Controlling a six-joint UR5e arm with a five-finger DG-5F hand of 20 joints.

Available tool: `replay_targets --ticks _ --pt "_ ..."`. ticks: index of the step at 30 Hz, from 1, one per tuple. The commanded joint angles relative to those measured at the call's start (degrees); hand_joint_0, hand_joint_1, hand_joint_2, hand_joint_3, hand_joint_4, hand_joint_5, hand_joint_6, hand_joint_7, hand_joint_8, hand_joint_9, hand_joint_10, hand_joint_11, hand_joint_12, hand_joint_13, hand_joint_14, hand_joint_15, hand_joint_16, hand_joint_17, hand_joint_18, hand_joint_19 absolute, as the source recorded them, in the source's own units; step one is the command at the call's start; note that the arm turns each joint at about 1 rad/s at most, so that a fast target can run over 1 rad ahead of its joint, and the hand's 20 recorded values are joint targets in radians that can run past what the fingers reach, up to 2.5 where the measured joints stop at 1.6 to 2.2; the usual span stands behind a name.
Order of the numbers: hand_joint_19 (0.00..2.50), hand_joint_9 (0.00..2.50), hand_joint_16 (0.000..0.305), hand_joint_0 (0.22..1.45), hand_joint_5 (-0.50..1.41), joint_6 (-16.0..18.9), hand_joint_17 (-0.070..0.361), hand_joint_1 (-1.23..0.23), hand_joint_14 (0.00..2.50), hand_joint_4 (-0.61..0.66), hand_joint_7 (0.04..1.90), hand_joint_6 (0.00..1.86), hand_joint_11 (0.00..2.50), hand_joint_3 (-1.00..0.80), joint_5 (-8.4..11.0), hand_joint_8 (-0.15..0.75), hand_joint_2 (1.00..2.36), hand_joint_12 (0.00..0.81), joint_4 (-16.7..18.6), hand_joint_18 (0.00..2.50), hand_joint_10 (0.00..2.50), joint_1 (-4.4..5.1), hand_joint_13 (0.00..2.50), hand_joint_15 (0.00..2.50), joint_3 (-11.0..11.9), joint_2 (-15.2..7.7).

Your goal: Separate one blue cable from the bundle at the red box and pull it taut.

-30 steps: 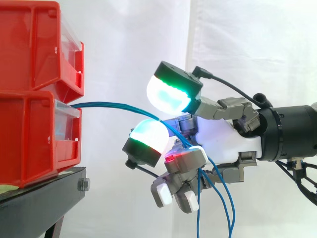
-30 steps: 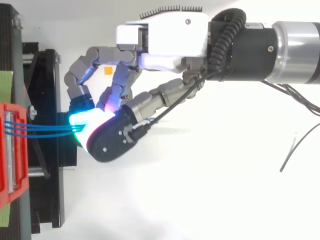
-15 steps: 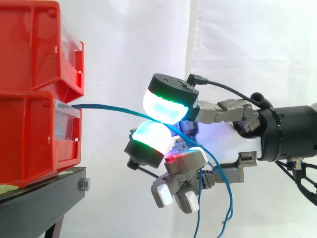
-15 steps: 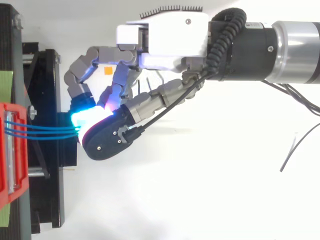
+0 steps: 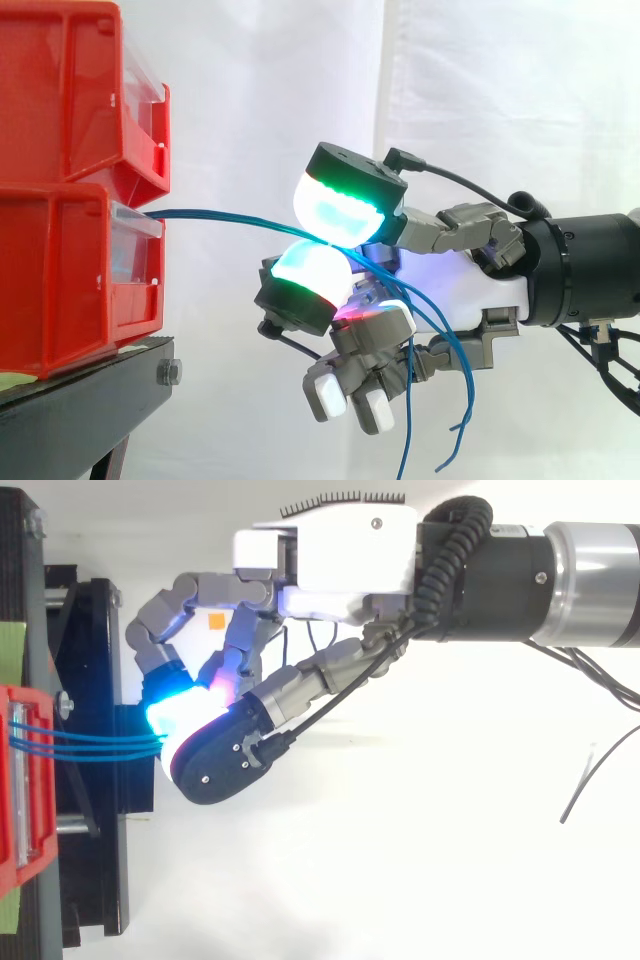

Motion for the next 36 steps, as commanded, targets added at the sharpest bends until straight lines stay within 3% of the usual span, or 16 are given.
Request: replay_targets --ticks 1,7,10,11,13,15,21,25,31,36 --pt "0.75 1.22 0.046 0.82 -0.18 0.04 0.104 -0.85 0.03 -0.17 1.52 0.93 1.3 -0.5 0.0 0.272 1.0 0.354 -0.07 0.86 0.03 0.03 0.89 0.68 -0.01 0.0" --pt "0.76 1.24 0.046 0.77 -0.17 0.04 0.103 -0.87 0.03 -0.1 1.53 0.93 1.31 -0.5 0.0 0.283 1.0 0.356 -0.16 0.88 0.03 -0.06 0.91 0.68 -0.09 0.0" --pt "0.78 1.26 0.046 0.69 -0.16 0.04 0.103 -0.83 0.03 -0.08 1.33 0.93 1.32 -0.5 0.0 0.287 1.0 0.36 -0.16 0.87 0.03 0.03 0.91 0.7 -0.09 0.0" --pt "0.79 1.26 0.045 0.66 -0.15 0.04 0.102 -0.8 0.03 -0.12 1.25 0.93 1.31 -0.5 0.0 0.277 1.0 0.361 -0.16 0.88 0.03 -0.06 0.91 0.7 -0.09 0.0" --pt "0.8 1.27 0.045 0.6 -0.14 0.04 0.102 -0.74 0.03 -0.12 1.32 0.91 1.31 -0.5 0.0 0.277 1.0 0.363 -0.16 0.88 0.03 0.03 0.91 0.7 -0.09 0.0" --pt "0.81 1.3 0.047 0.55 -0.12 0.04 0.105 -0.61 0.03 -0.12 1.19 0.88 1.25 -0.5 0.0 0.29 1.0 0.375 -0.16 0.89 0.03 0.03 0.92 0.69 -0.09 0.0" --pt "0.83 1.36 0.051 0.49 -0.09 0.13 0.115 -0.45 0.03 -0.14 1.13 0.81 1.16 -0.5 0.09 0.301 1.0 0.395 -0.16 0.93 0.03 0.12 0.96 0.69 -0.18 0.0" --pt "0.82 1.37 0.055 0.45 -0.08 0.13 0.123 -0.55 0.02 -0.11 1.07 0.79 1.12 -0.5 0.18 0.315 1.0 0.412 0.11 0.96 0.03 0.2 0.96 0.69 -0.09 0.0" --pt "0.8 1.35 0.055 0.44 -0.07 0.21 0.123 -0.71 0.02 -0.08 1.16 0.75 1.11 -0.5 0.0 0.318 1.0 0.405 -0.16 0.94 0.03 0.2 0.94 0.68 -0.18 0.0" --pt "0.86 1.32 0.045 0.59 -0.08 0.21 0.101 -0.77 0.03 -0.11 1.24 0.75 1.15 -0.5 0.0 0.277 1.0 0.36 -0.07 0.85 0.03 0.2 0.9 0.7 -0.18 0.0"
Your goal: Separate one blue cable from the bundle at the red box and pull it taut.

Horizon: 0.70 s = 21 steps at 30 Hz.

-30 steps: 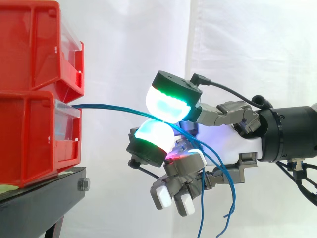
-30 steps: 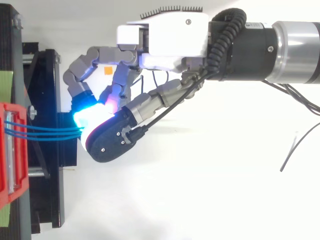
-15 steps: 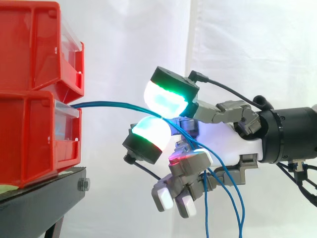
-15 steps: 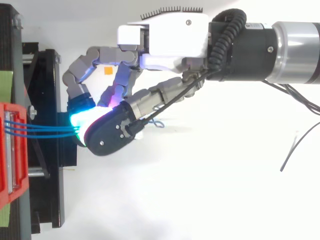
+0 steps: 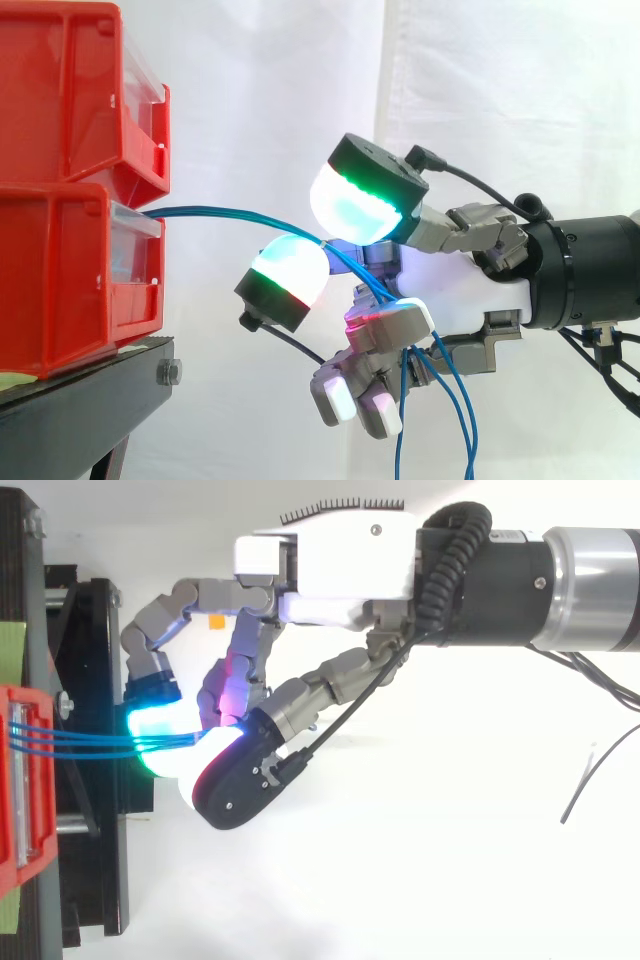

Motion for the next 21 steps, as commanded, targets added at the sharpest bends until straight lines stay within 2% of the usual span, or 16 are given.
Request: replay_targets --ticks 1,4,6,9,12,21 --pt "0.86 1.32 0.044 0.61 -0.08 0.0 0.1 -0.78 0.03 -0.13 1.24 0.76 1.14 -0.5 -0.01 0.278 1.0 0.359 0.14 0.84 0.03 0.0 0.9 0.7 -0.03 0.0" --pt "0.87 1.34 0.044 0.62 -0.09 0.0 0.1 -0.79 0.03 -0.12 1.26 0.79 1.18 -0.5 -0.01 0.282 1.0 0.368 0.23 0.85 0.03 0.0 0.92 0.71 0.06 0.0" --pt "0.87 1.36 0.045 0.62 -0.1 -0.17 0.101 -0.75 0.03 -0.1 1.21 0.81 1.19 -0.48 0.08 0.281 1.0 0.368 0.23 0.86 0.03 0.0 0.93 0.71 0.06 0.0" --pt "0.88 1.37 0.046 0.6 -0.11 -0.17 0.104 -0.61 0.03 -0.07 1.15 0.81 1.19 -0.5 0.08 0.283 1.0 0.375 0.14 0.88 0.03 0.0 0.94 0.71 -0.03 0.0" --pt "0.87 1.37 0.047 0.57 -0.1 -0.17 0.107 -0.55 0.03 -0.05 1.13 0.8 1.19 -0.5 -0.01 0.29 1.0 0.382 0.14 0.89 0.03 0.09 0.95 0.7 -0.03 0.0" --pt "0.87 1.37 0.05 0.53 -0.1 -0.17 0.112 -0.53 0.03 -0.03 1.18 0.77 1.19 -0.5 0.08 0.302 1.0 0.397 0.23 0.92 0.03 0.09 0.97 0.71 -0.12 0.0"
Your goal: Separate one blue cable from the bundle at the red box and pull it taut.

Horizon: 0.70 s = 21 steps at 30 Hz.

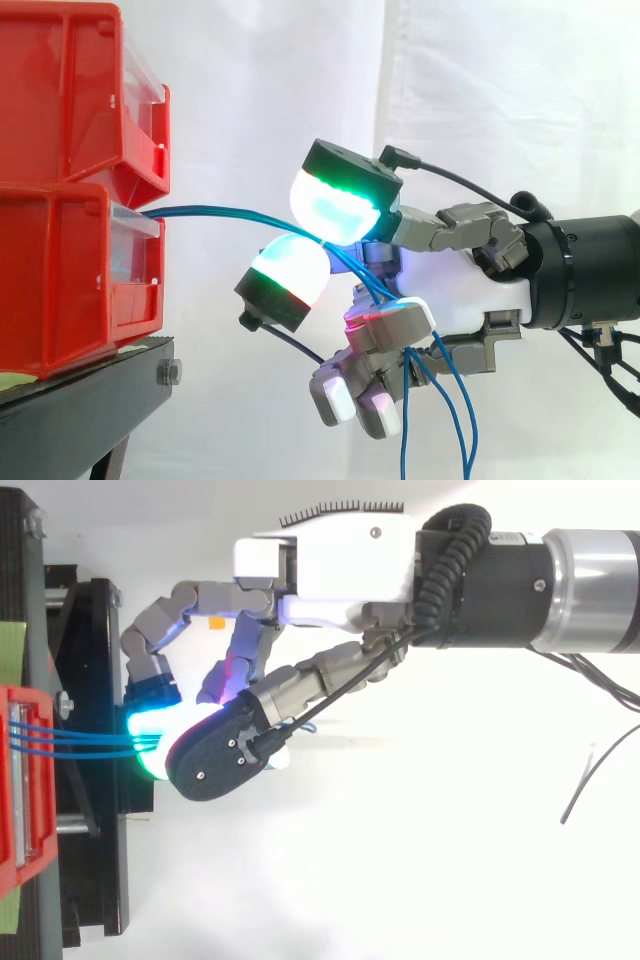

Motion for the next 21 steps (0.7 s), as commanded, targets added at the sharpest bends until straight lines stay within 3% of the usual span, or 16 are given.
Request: replay_targets --ticks 1,4,8,13,18,21 --pt "0.87 1.37 0.049 0.54 -0.1 0.0 0.111 -0.53 0.03 -0.03 1.18 0.77 1.19 -0.5 0.07 0.297 1.0 0.398 0.03 0.91 0.03 0.01 0.97 0.71 -0.05 0.0" --pt "0.88 1.36 0.047 0.62 -0.1 0.09 0.105 -0.59 0.03 -0.04 1.19 0.77 1.18 -0.48 -0.02 0.284 1.0 0.383 0.12 0.89 0.03 0.01 0.96 0.72 0.04 0.0" --pt "0.87 1.31 0.048 0.61 -0.11 0.0 0.107 -0.68 0.03 0.0 1.18 0.78 1.22 -0.3 -0.02 0.295 1.01 0.389 -0.06 0.87 0.03 -0.08 0.93 0.72 -0.05 0.0" --pt "0.85 1.19 0.048 0.62 -0.15 0.0 0.109 -0.84 0.03 0.04 1.2 0.83 1.25 -0.23 -0.02 0.28 1.02 0.388 -0.15 0.83 0.03 -0.17 0.87 0.72 -0.05 0.0" --pt "0.77 1.09 0.048 0.76 -0.18 0.0 0.109 -0.93 0.03 -0.04 1.3 0.87 1.22 -0.4 -0.02 0.274 1.01 0.372 0.03 0.83 0.03 -0.17 0.83 0.69 -0.05 0.0" --pt "0.76 1.09 0.048 0.8 -0.18 -0.09 0.107 -0.9 0.03 -0.08 1.24 0.89 1.2 -0.5 -0.02 0.273 1.0 0.368 0.03 0.82 0.03 -0.17 0.84 0.68 -0.05 0.0"
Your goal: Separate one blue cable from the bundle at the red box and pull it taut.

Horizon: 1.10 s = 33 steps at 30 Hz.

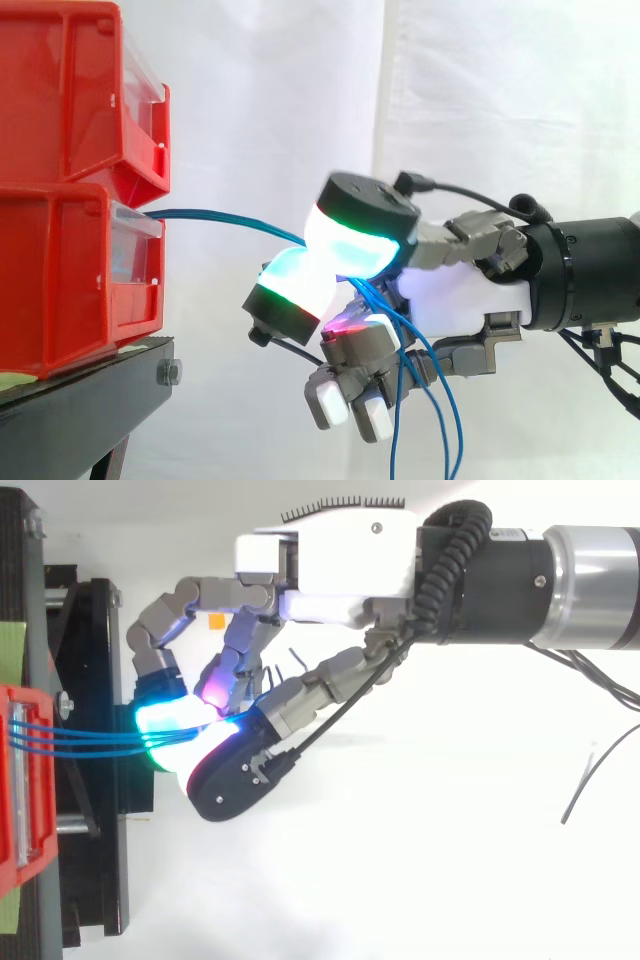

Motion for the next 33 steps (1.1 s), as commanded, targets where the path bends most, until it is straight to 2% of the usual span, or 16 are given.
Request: replay_targets --ticks 1,3,6,9,12,19,22,24,27,31,33 --pt "0.76 1.09 0.048 0.8 -0.18 -0.06 0.107 -0.9 0.03 -0.08 1.23 0.89 1.22 -0.5 0.0 0.272 1.0 0.366 0.02 0.83 0.03 -0.07 0.84 0.68 -0.04 0.0" --pt "0.75 1.1 0.047 0.78 -0.18 -0.06 0.107 -0.9 0.03 -0.07 1.2 0.89 1.21 -0.5 0.0 0.269 1.0 0.363 0.1 0.84 0.03 -0.07 0.85 0.68 -0.04 0.0" --pt "0.77 1.16 0.047 0.67 -0.16 -0.06 0.105 -0.88 0.03 -0.01 1.21 0.89 1.23 -0.5 0.0 0.282 1.0 0.361 0.1 0.84 0.03 0.02 0.86 0.69 -0.04 0.0" --pt "0.79 1.21 0.05 0.52 -0.15 -0.06 0.113 -0.81 0.03 0.03 1.13 0.89 1.23 -0.5 0.0 0.304 1.0 0.388 0.1 0.89 0.03 0.11 0.89 0.7 -0.04 0.0" --pt "0.79 1.23 0.054 0.47 -0.14 -0.06 0.122 -0.74 0.03 0.05 1.02 0.87 1.2 -0.5 0.0 0.321 1.0 0.407 0.1 0.93 0.03 0.2 0.92 0.69 -0.13 0.0" --pt "0.8 1.25 0.053 0.49 -0.13 -0.06 0.119 -0.55 0.03 0.05 1.02 0.84 1.16 -0.5 0.0 0.311 1.0 0.402 0.1 0.93 0.03 0.2 0.93 0.69 -0.04 0.0" --pt "0.85 1.26 0.046 0.58 -0.12 -0.06 0.104 -0.48 0.03 -0.1 1.09 0.82 1.15 -0.5 0.0 0.275 1.0 0.366 0.1 0.88 0.03 0.11 0.92 0.7 -0.04 0.0" --pt "0.85 1.27 0.045 0.62 -0.12 -0.06 0.102 -0.5 0.03 -0.14 1.09 0.82 1.17 -0.5 0.0 0.266 1.0 0.361 0.1 0.87 0.03 0.11 0.92 0.71 -0.04 0.0" --pt "0.87 1.26 0.046 0.63 -0.13 -0.06 0.103 -0.62 0.03 -0.15 1.12 0.82 1.18 -0.5 0.0 0.273 1.0 0.364 0.1 0.87 0.03 0.11 0.92 0.72 -0.04 0.0" --pt "0.86 1.21 0.046 0.64 -0.15 -0.06 0.104 -0.75 0.03 -0.13 1.15 0.85 1.21 -0.36 0.0 0.273 1.01 0.366 0.1 0.87 0.03 0.02 0.91 0.72 -0.04 0.0" --pt "0.83 1.19 0.047 0.69 -0.17 0.03 0.105 -0.84 0.03 -0.14 1.2 0.87 1.21 -0.33 0.0 0.262 1.01 0.367 0.1 0.87 0.03 -0.07 0.9 0.71 -0.04 0.0"
